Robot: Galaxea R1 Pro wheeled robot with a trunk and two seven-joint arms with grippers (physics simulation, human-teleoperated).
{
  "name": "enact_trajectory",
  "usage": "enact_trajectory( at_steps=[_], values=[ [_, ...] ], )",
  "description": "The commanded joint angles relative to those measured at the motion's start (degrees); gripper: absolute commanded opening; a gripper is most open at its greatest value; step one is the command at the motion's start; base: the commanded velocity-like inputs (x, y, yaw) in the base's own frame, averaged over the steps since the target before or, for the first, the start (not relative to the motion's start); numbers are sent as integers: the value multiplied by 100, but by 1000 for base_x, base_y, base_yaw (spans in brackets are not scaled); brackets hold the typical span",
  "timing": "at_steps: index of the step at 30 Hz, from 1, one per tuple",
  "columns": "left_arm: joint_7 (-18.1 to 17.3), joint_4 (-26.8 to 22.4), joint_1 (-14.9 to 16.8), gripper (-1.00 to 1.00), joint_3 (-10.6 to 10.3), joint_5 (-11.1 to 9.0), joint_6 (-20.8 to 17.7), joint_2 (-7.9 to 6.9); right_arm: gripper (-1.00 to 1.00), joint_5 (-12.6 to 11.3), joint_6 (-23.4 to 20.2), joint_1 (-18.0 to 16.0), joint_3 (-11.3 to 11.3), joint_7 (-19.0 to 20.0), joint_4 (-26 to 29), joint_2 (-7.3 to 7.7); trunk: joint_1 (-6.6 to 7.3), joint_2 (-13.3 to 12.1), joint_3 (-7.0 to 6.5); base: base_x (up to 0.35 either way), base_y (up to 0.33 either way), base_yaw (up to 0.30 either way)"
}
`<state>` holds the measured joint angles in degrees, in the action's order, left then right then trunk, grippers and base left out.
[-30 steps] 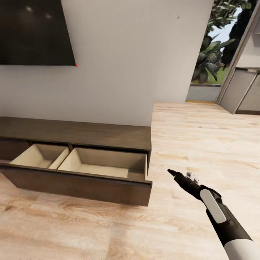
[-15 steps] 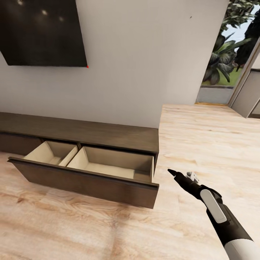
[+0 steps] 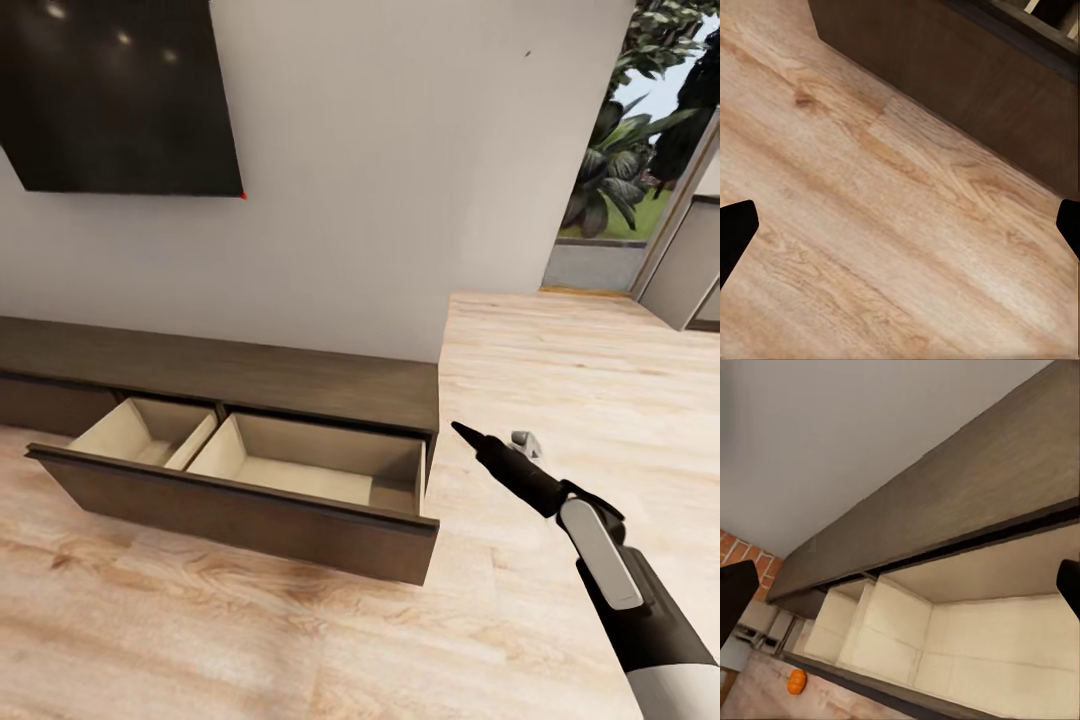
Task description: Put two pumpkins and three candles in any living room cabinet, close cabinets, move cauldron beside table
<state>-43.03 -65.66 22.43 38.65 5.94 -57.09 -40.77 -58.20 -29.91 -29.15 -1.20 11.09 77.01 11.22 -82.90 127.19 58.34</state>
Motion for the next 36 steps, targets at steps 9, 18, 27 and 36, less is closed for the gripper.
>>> enact_trajectory(
  at_steps=[9, 18, 27, 36],
  values=[
    [-201, -7, 7, 100, -32, -102, -28, 12, 100, 70, -19, -3, -770, 17, 268, 1, 199, -360, -157, 0, 0, 0],
    [-896, -102, 7, 100, 17, -243, -32, 0, 100, 92, -1, -3, -888, -25, 217, -9, 397, -721, -319, 0, 0, 0],
    [-926, -113, 7, 100, 20, -235, -37, -1, 100, 97, 35, -3, -889, -47, 189, -14, 594, -1082, -491, 0, 0, 116],
    [-927, -114, 7, 100, 11, -225, -33, -1, 100, 90, 38, -3, -893, -63, 177, -15, 594, -1082, -521, 0, 0, 266]
  ],
)
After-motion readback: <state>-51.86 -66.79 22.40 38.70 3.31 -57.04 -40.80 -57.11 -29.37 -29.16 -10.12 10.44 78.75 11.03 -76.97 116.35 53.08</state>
